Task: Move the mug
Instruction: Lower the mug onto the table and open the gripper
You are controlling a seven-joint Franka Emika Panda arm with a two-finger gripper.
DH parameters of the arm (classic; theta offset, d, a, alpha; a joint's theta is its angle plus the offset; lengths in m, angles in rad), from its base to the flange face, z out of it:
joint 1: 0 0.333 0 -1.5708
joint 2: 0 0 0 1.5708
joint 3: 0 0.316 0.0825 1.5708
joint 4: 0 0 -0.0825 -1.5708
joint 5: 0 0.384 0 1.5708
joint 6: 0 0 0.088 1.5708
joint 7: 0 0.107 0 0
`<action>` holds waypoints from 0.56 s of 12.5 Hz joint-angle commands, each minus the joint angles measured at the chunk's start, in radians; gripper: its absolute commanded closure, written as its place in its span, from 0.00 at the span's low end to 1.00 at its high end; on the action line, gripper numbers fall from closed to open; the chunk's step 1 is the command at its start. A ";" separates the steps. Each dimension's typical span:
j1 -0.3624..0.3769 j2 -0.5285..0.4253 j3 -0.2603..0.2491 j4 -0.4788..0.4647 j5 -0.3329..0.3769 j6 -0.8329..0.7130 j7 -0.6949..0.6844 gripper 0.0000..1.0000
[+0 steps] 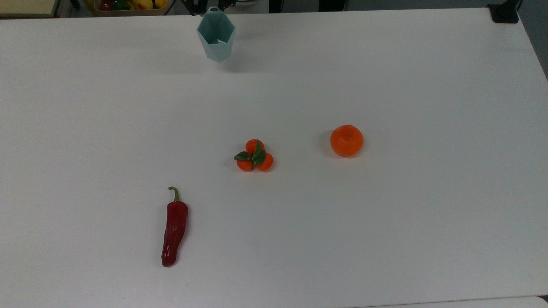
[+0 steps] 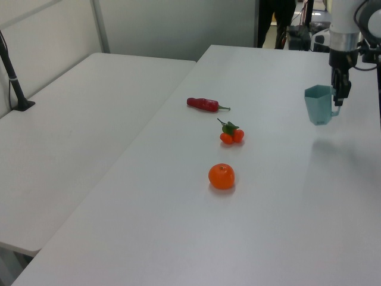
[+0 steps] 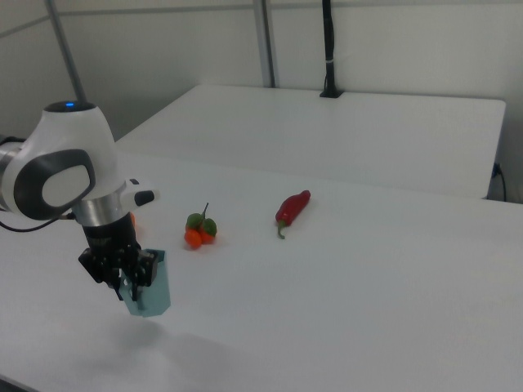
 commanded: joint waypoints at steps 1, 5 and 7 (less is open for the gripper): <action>0.001 -0.026 -0.014 -0.081 -0.012 0.105 -0.029 0.96; 0.003 0.036 -0.014 -0.109 -0.012 0.225 -0.044 0.96; 0.003 0.069 -0.016 -0.115 -0.012 0.282 -0.044 0.96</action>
